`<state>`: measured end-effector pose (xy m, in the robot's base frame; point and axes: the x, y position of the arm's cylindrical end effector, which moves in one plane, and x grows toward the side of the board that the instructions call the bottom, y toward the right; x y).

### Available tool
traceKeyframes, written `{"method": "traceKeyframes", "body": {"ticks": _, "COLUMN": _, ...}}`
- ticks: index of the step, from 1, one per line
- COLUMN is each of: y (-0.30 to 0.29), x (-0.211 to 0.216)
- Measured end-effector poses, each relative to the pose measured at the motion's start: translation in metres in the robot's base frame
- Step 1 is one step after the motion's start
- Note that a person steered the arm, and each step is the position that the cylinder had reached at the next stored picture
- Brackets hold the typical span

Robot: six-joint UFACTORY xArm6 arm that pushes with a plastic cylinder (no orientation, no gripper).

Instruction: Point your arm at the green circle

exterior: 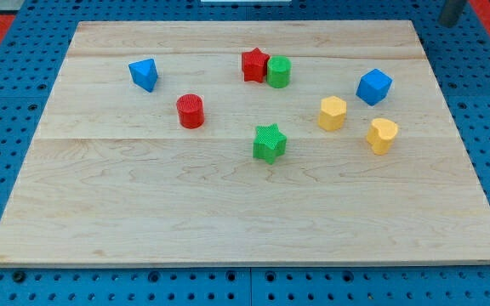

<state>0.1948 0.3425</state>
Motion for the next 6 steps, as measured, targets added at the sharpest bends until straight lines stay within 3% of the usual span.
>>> {"method": "traceKeyframes", "body": {"ticks": 1, "y": -0.043, "x": 0.025}}
{"method": "traceKeyframes", "body": {"ticks": 3, "y": -0.195, "x": 0.03}}
{"method": "traceKeyframes", "body": {"ticks": 5, "y": -0.208, "x": 0.098}}
{"method": "traceKeyframes", "body": {"ticks": 6, "y": -0.292, "x": 0.127}}
